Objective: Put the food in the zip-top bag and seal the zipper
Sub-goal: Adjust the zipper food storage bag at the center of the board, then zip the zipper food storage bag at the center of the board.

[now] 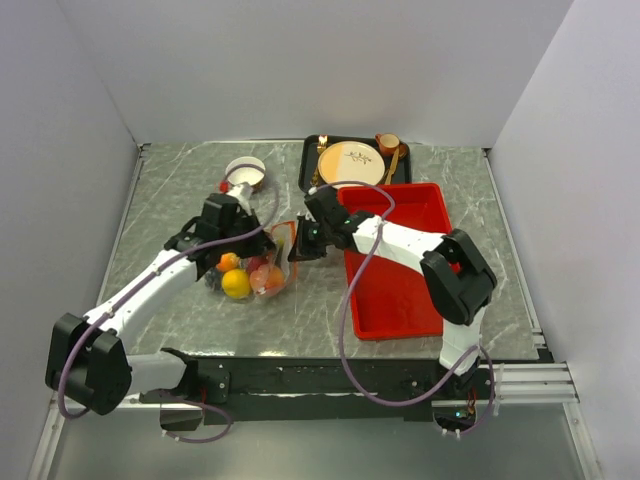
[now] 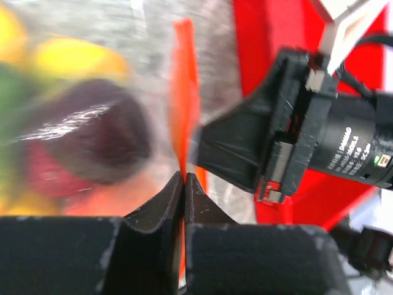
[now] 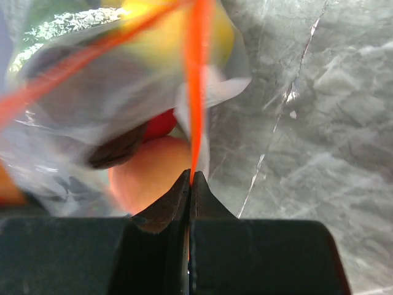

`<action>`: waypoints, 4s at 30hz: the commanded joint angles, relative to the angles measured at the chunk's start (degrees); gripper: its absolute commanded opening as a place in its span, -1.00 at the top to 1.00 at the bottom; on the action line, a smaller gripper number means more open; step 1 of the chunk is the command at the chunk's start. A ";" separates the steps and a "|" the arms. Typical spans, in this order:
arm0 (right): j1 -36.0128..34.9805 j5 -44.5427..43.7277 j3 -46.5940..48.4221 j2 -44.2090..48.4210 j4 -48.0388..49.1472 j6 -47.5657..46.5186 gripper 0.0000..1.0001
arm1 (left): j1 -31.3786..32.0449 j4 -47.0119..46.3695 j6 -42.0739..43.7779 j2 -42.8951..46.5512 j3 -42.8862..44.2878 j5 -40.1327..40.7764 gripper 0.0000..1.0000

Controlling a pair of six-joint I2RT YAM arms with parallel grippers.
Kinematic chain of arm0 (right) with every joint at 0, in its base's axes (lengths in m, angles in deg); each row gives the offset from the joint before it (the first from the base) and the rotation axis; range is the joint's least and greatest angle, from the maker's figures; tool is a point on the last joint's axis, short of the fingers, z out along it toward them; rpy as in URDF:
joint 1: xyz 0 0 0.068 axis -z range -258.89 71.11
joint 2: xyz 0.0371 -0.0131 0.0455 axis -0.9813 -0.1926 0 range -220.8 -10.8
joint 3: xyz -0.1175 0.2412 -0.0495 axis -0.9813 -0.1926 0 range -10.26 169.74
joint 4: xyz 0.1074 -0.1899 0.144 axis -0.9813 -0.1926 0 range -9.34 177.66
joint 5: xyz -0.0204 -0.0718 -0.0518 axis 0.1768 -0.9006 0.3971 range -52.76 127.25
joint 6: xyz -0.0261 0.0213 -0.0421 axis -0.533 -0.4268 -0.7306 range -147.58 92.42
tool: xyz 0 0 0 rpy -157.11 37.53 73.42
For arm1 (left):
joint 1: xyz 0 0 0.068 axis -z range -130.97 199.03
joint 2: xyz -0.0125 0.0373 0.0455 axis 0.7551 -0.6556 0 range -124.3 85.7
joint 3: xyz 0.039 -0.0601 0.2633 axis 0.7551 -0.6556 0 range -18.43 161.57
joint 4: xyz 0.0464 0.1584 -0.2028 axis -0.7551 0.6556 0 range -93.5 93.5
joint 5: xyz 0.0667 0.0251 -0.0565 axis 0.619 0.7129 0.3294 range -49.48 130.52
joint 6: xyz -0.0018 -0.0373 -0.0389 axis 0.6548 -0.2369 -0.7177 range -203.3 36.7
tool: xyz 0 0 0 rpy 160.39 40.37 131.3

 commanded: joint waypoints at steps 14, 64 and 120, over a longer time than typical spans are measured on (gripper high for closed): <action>2.47 -6.71 -5.76 10.27 8.43 5.57 1.00 | 8.16 -4.85 -1.00 -7.11 3.34 -2.04 0.73; 5.10 -5.75 -4.27 10.27 5.18 5.75 1.00 | 14.31 -23.39 -55.40 31.30 -35.95 14.47 -0.23; -1.83 2.07 -23.51 31.46 9.30 18.05 -0.17 | 14.57 -36.32 -54.79 26.20 -40.00 13.42 0.98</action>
